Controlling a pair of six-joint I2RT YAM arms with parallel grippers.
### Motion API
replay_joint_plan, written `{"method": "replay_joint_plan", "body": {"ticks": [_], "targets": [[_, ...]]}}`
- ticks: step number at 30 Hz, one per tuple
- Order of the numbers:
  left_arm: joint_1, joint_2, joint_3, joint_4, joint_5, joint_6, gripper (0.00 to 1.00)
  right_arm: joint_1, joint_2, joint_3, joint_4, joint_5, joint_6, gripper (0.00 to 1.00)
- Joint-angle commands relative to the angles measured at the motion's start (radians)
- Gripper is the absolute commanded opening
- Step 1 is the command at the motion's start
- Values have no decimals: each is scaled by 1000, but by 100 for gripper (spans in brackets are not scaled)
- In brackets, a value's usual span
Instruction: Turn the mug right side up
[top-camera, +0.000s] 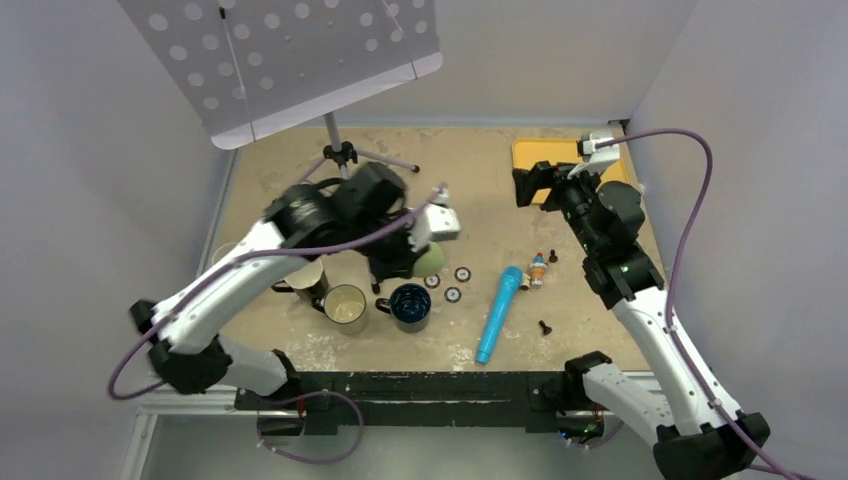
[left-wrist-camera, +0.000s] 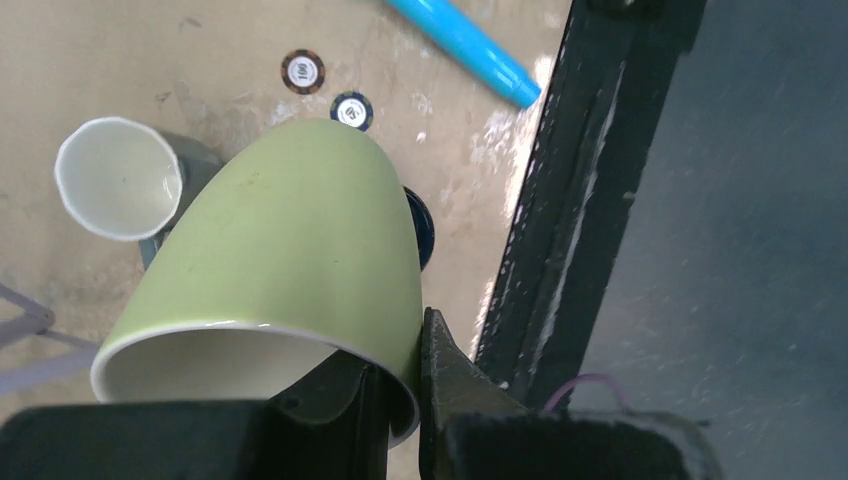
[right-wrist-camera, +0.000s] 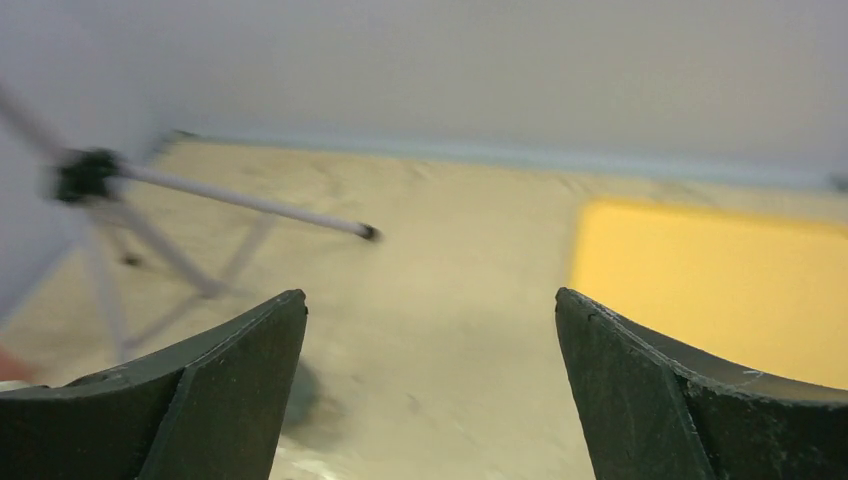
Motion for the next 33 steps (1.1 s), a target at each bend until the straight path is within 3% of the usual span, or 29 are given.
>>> {"method": "replay_joint_plan", "body": {"ticks": [1,5,8,16,26,27,31,33], "targets": [[-182,269,188,-152,-297,244,0,-150,23,-74,-195,225,-62,98],[-288,477,312,-218,-265,277,0,-239,40,-113,-163,214,-64,98],[-353,550,312,-189,-239,308,0,-255,61,-108,-150,199,-67,98],[-418,664,143,-50,-130,356,0,-291,71,-115,-135,180,-70,98],[-441,727,9,93,-228,365,1,-292,69,-115,-133,138,-76,98],[-443,719,-1,102,-240,368,7,-292,65,-116,-134,133,-76,98],[-446,640,-16,95,-265,375,75,-292,54,-123,-123,126,-76,98],[-446,565,-9,83,-278,378,95,-291,60,-120,-122,121,-76,98]]}}
